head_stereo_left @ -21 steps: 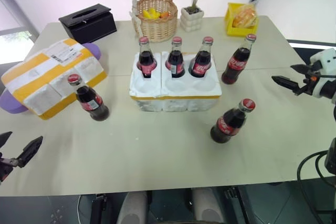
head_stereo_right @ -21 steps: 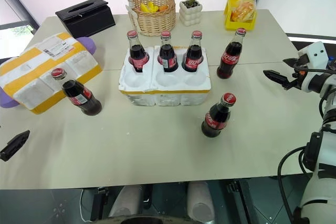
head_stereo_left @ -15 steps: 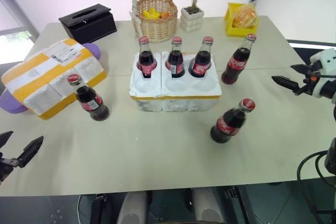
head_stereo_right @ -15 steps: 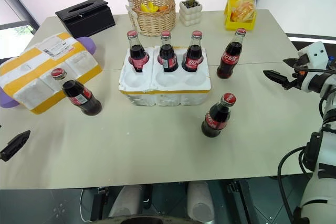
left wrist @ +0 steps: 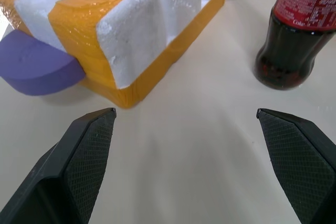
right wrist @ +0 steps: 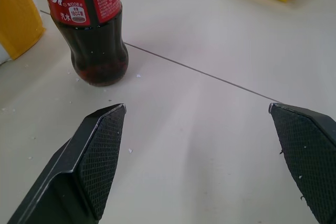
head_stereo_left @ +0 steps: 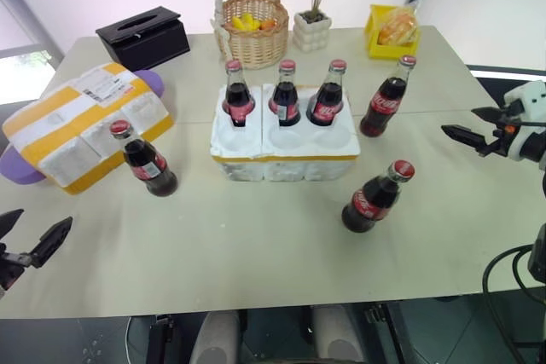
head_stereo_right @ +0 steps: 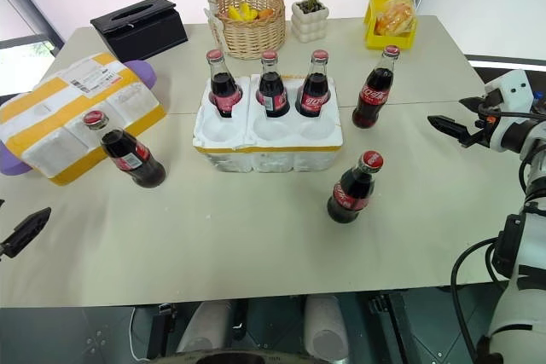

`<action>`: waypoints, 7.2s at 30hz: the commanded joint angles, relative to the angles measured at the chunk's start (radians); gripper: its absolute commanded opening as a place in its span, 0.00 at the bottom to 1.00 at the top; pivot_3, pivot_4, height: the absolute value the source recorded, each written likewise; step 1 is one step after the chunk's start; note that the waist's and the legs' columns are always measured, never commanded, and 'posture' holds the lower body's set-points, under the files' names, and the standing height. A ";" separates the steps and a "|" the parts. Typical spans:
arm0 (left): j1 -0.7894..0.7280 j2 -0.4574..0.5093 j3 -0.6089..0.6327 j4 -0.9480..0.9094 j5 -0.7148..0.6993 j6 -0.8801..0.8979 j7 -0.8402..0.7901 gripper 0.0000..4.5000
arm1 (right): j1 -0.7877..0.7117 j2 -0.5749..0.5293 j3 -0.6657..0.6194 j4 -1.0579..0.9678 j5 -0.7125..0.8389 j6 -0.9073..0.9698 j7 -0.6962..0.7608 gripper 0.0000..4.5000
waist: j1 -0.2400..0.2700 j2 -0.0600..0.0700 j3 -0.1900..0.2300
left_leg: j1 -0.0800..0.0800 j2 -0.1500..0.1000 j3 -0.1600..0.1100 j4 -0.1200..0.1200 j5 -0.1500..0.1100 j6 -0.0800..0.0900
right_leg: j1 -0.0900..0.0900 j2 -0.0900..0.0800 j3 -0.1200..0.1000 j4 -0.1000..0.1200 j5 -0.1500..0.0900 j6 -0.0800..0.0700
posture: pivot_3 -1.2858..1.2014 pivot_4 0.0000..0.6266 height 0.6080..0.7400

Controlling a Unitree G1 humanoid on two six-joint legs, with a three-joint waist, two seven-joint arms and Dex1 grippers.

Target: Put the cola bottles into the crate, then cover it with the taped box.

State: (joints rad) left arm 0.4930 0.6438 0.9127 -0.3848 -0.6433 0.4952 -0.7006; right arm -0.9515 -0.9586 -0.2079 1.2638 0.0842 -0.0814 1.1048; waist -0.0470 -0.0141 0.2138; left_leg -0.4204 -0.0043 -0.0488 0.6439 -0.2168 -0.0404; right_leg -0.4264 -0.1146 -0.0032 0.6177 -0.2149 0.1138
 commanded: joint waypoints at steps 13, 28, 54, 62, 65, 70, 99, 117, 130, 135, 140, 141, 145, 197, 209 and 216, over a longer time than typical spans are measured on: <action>-0.184 0.193 -0.105 0.025 -0.106 0.095 -0.121 1.00 | -0.257 -0.181 0.068 -0.185 0.058 0.206 0.465 1.00 | -0.014 0.003 0.001 | 0.001 0.000 0.000 -0.001 0.000 0.000 | 0.000 0.000 0.000 0.001 0.000 0.000 | 0.52 0.24 1.00; -0.337 0.188 -0.283 0.094 -0.036 0.051 -0.148 1.00 | -0.105 -0.306 0.151 -1.008 0.649 0.764 0.510 1.00 | -0.011 0.004 0.001 | 0.000 0.000 0.000 -0.001 0.000 0.000 | -0.002 0.000 0.001 0.003 0.000 0.000 | 0.52 0.24 1.00; -0.676 0.078 -0.587 0.364 0.137 -0.090 -0.126 1.00 | -0.021 -0.211 0.063 -1.139 0.677 0.819 0.491 1.00 | 0.010 0.003 0.001 | -0.001 0.000 0.000 0.002 0.000 0.000 | -0.002 0.000 0.000 0.006 0.001 0.002 | 0.52 0.24 1.00; -0.704 0.047 -0.610 0.377 0.136 -0.102 -0.139 0.63 | 0.030 -0.206 0.059 -1.151 0.654 0.785 0.485 1.00 | 0.011 0.003 0.001 | -0.001 0.000 0.000 0.003 0.000 0.000 | -0.002 0.000 0.001 0.006 0.002 0.005 | 0.52 0.24 1.00; -0.700 0.057 -0.598 0.360 0.122 -0.085 -0.145 0.64 | 0.033 -0.205 0.057 -1.146 0.651 0.785 0.483 1.00 | 0.011 0.003 0.001 | -0.001 0.000 0.000 0.003 0.000 0.000 | -0.003 0.000 0.001 0.006 0.002 0.004 | 0.52 0.24 1.00; -0.713 0.084 -0.565 0.318 0.077 -0.024 -0.142 0.64 | 0.038 -0.200 0.063 -1.133 0.636 0.771 0.482 1.00 | 0.011 0.003 0.001 | -0.001 0.000 0.000 0.003 0.000 0.000 | -0.003 0.000 0.001 0.006 0.002 0.004 | 0.52 0.24 1.00; -1.463 -0.017 -0.928 0.572 0.061 0.152 -0.330 0.64 | 0.168 -0.175 -0.029 -1.188 0.646 0.782 0.395 1.00 | 0.026 0.001 0.002 | -0.004 -0.001 -0.001 0.004 0.000 0.000 | -0.003 0.002 0.000 0.005 0.004 0.009 | 0.52 0.24 1.00; -1.367 -0.063 -1.065 0.572 0.240 0.051 -0.428 0.64 | 0.186 -0.153 -0.039 -1.206 0.657 0.783 0.337 1.00 | 0.034 0.001 0.002 | -0.005 -0.001 -0.002 0.005 0.000 0.000 | -0.003 0.002 0.000 0.005 0.004 0.009 | 0.52 0.24 1.00; -1.318 -0.137 -1.031 0.688 0.329 -0.057 -0.339 0.99 | 0.176 -0.142 -0.038 -1.197 0.655 0.778 0.327 1.00 | 0.034 0.002 0.001 | -0.002 -0.001 -0.003 0.005 0.001 0.000 | -0.001 0.002 0.000 0.005 0.005 0.009 | 0.52 0.24 1.00; -1.306 -0.084 -0.935 0.557 0.236 0.041 -0.344 0.99 | 0.191 -0.147 -0.053 -1.193 0.650 0.774 0.318 1.00 | 0.029 0.002 0.001 | -0.002 -0.001 -0.003 0.005 0.001 0.000 | 0.000 0.002 0.000 0.006 0.005 0.009 | 0.52 0.24 1.00; -1.307 0.030 -0.801 0.364 0.080 0.215 -0.352 0.99 | 0.225 -0.156 -0.081 -1.176 0.643 0.771 0.299 1.00 | 0.030 0.001 0.001 | -0.003 0.000 -0.004 0.005 0.001 0.000 | -0.002 0.002 0.000 0.008 0.004 0.009 | 0.52 0.24 1.00; -1.313 0.058 -0.767 0.326 0.034 0.264 -0.354 0.99 | 0.233 -0.158 -0.090 -1.166 0.640 0.770 0.292 1.00 | 0.030 0.001 0.001 | -0.003 -0.001 -0.004 0.005 0.000 0.000 | -0.002 0.002 0.000 0.007 0.004 0.009 | 0.52 0.24 1.00; -1.340 0.141 -0.674 0.218 -0.137 0.423 -0.357 0.99 | 0.267 -0.166 -0.123 -1.116 0.620 0.756 0.271 1.00 | 0.034 0.001 0.001 | -0.003 -0.001 -0.004 0.005 0.000 0.000 | -0.002 0.002 0.000 0.007 0.004 0.009 | 0.52 0.24 1.00; -1.362 0.046 -0.925 0.215 -0.131 0.373 -0.458 0.99 | 0.945 0.244 -0.073 -1.525 0.585 0.614 -0.068 1.00 | 0.035 0.000 0.000 | 0.002 0.000 -0.003 0.005 0.000 0.001 | 0.003 0.003 0.002 0.007 0.001 0.006 | 0.52 0.24 1.00; -1.335 0.077 -0.890 0.183 -0.156 0.401 -0.434 1.00 | 0.876 0.204 -0.138 -1.494 0.682 0.657 -0.039 0.62 | 0.033 0.000 0.001 | 0.002 0.000 -0.004 0.005 0.000 0.001 | 0.003 0.003 0.002 0.007 0.001 0.006 | 0.52 0.24 1.00; -1.241 0.151 -0.797 0.069 -0.228 0.460 -0.386 1.00 | 0.582 0.077 -0.192 -1.406 0.799 0.761 -0.002 0.62 | 0.024 0.002 0.002 | 0.002 0.000 -0.003 0.004 0.000 0.001 | 0.002 0.003 0.003 0.007 0.001 0.006 | 0.52 0.24 1.00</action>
State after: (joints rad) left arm -0.7463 0.7770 0.0618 -0.2800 -0.8427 0.9462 -1.1024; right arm -0.3089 -0.8609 -0.3506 -0.1156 0.8161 0.6797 1.0811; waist -0.0234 -0.0120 0.2156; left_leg -0.4181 -0.0044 -0.0515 0.6478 -0.2164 -0.0396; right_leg -0.4251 -0.1116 -0.0004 0.6253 -0.2135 0.1194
